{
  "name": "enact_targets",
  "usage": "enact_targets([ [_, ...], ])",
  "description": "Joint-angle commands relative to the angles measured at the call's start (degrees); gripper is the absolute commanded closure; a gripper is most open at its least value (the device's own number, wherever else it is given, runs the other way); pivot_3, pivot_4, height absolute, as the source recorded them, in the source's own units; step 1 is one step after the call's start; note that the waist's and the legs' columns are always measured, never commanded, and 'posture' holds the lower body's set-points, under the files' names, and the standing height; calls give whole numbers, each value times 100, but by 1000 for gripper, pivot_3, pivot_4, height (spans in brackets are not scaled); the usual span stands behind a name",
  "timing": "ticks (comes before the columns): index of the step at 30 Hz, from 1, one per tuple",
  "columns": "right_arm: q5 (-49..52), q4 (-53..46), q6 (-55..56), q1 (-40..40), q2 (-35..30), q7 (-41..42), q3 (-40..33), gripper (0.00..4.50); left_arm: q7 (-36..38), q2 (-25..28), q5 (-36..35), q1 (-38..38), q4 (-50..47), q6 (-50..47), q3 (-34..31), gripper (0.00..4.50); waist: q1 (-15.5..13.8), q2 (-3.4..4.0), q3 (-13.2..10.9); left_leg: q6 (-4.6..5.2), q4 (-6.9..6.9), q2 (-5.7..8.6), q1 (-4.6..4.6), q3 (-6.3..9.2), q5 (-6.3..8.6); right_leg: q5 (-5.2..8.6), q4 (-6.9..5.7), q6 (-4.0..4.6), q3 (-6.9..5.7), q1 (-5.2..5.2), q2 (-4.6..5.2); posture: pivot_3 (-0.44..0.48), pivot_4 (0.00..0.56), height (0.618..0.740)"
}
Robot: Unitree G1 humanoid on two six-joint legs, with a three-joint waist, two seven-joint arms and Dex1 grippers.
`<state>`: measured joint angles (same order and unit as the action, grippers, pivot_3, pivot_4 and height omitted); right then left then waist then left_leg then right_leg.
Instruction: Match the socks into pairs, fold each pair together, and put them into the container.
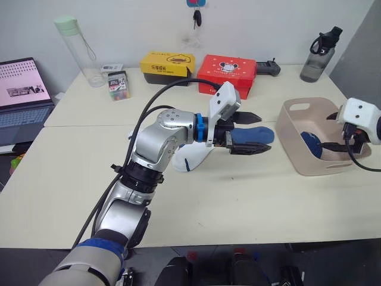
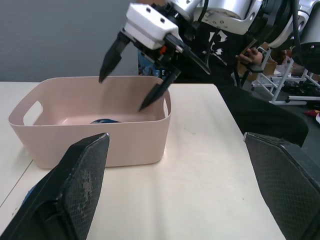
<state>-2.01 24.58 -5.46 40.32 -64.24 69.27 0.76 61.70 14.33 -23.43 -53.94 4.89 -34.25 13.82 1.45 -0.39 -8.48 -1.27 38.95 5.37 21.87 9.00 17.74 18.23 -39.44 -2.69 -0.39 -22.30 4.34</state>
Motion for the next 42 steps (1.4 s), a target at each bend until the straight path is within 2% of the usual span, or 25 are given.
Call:
enact_targets([
  [1, 272, -318, -295, -215, -111, -711, -835, 26, 22, 242, 26, 62, -226, 233, -202, 0, -3, 0, 0, 0, 0, 0, 0, 0, 0, 0, -1, 0, -1, 0, 0, 0, 150, 726],
  [4, 801, -1363, -1168, -877, 405, -1646, -2044, 26, -47, 683, 8, 387, -402, 484, -581, 0, 11, 0, 0, 0, -2, -2, -1, -1, 0, 0, -2, 0, 2, -2, 1, 0, 150, 726],
  [5, 949, -1989, -1414, -1271, 675, -1873, -2397, 26, -35, 887, -39, 594, -502, 540, -758, 0, 22, 3, 2, 0, -2, -6, -1, -3, 0, 0, -6, 1, 3, -2, 0, 0, 150, 726],
  [7, 1423, -3472, -2112, -1948, 1371, -2311, -2765, 26, -29, 1371, -108, 1132, -691, 540, -1142, 0, 38, 4, 3, -1, -5, -12, -4, -1, 0, 0, -10, 1, 2, -3, -3, 0, 150, 726],
  [9, 1748, -4471, -2654, -2284, 1848, -2687, -2891, 26, -61, 1707, -134, 1509, -829, 517, -1358, 0, 55, 10, 5, -1, -7, -20, -10, 1, 0, 0, -16, 1, 7, -4, -9, 0, 150, 726],
  [11, 1876, -5450, -2847, -2600, 2386, -3066, -2490, 26, -105, 2157, -35, 2086, -926, 658, -1687, 0, 37, 15, 4, -1, -5, -6, -10, 4, 0, 0, -28, 2, 20, -11, -5, 0, 150, 726],
  [13, 1897, -6043, -2956, -2829, 2623, -3238, -2136, 26, -230, 2403, 5, 2461, -971, 755, -1927, 0, 14, 15, 4, -1, -1, -2, -12, 6, 0, 0, -31, 2, 25, -10, -3, 0, 150, 726],
  [17, 1657, -6673, -2826, -3436, 2629, -3156, -873, 26, -539, 2725, 290, 3461, -954, 1269, -2351, 0, -53, 7, 10, -1, -4, 2, -14, 23, 1, 0, -7, 2, 11, 1, -2, 0, 150, 726],
  [19, 1691, -6743, -2872, -3624, 2628, -3150, -578, 26, -505, 2776, 366, 3759, -1015, 1492, -2301, 0, -93, 7, 8, -1, -8, 3, -7, 29, 1, 0, 3, 2, 3, 1, -1, 0, 150, 726],
  [23, 1920, -7104, -3212, -3964, 2627, -3090, -8, 26, -672, 2630, 507, 3962, -1077, 1101, -1832, 0, -149, 6, 9, -1, -3, 8, -7, 31, 1, -1, 3, 1, -1, 5, 5, 0, 150, 726],
  [28, 1948, -7218, -3306, -3904, 2602, -3178, 92, 26, -1325, 1935, 411, 3602, -1033, 371, -1474, 0, -132, 0, 12, 0, -3, 7, -9, 32, 1, -1, 0, 1, -4, 7, 3, 0, 150, 726],
  [32, 2044, -7272, -3449, -3641, 2589, -3198, 94, 26, -1837, 1494, 741, 3232, -567, 134, -1132, 0, -126, -1, 12, 0, -3, 4, -11, 31, 1, -1, -8, 1, -6, 5, 0, 0, 150, 726],
  [37, 2075, -7235, -3480, -3548, 2561, -3215, 36, 26, -1989, 1165, 734, 2958, -195, -321, -896, 0, -111, -2, 12, 0, -4, 4, -11, 30, 1, -1, -8, 1, -5, 4, -1, 0, 150, 726],
  [40, 2071, -7227, -3416, -3610, 2526, -3207, 31, 0, -2015, 1092, 938, 2831, 46, -278, -671, 620, -133, -4, 14, 0, -1, 6, -12, 30, 1, -1, -9, 1, -6, 7, 0, 0, 150, 726],
  [42, 2088, -7245, -3382, -3649, 2495, -3179, 24, 0, -2004, 1030, 1015, 2790, 133, -219, -557, 1246, -141, -4, 15, 0, 0, 7, -12, 30, 1, -1, -8, 1, -5, 9, 1, 0, 150, 726],
])
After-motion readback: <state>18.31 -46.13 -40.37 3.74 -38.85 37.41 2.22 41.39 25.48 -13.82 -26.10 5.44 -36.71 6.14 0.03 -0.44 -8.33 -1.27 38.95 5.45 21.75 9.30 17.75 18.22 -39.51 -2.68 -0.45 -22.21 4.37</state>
